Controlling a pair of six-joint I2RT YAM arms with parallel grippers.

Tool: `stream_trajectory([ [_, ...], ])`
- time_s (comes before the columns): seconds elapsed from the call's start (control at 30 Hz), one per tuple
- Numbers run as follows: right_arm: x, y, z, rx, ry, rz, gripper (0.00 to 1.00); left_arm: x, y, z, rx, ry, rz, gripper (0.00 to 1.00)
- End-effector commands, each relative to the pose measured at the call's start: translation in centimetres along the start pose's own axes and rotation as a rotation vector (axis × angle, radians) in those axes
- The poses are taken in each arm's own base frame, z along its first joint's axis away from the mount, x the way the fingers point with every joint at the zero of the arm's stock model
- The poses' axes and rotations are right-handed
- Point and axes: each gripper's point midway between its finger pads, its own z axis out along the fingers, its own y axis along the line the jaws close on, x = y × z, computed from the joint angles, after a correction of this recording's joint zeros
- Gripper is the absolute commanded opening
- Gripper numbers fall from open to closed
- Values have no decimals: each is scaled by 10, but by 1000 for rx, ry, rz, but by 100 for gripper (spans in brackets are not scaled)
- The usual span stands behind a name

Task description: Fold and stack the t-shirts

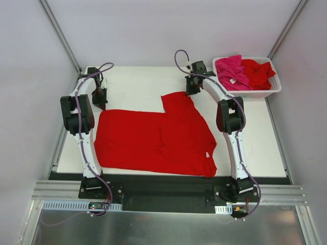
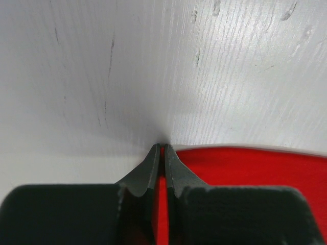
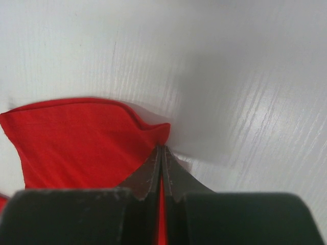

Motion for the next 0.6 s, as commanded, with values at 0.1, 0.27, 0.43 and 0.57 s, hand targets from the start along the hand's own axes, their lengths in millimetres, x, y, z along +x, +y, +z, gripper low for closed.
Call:
stream_trajectory([
  [0.1, -33, 12, -35, -29, -90, -14, 1, 8, -3, -15, -16, 18, -12, 0],
  [0.27, -43, 14, -43, -32, -117, -13, 1, -1, -4, -25, -13, -15, -20, 0],
  [0.43, -52, 20, -54, -43, -144, -18, 1, -8, -2, -35, -24, -44, -22, 0],
  [0.57, -59, 25, -63, -63, -166, -16, 1, -11, -5, -43, -20, -62, -26, 0],
])
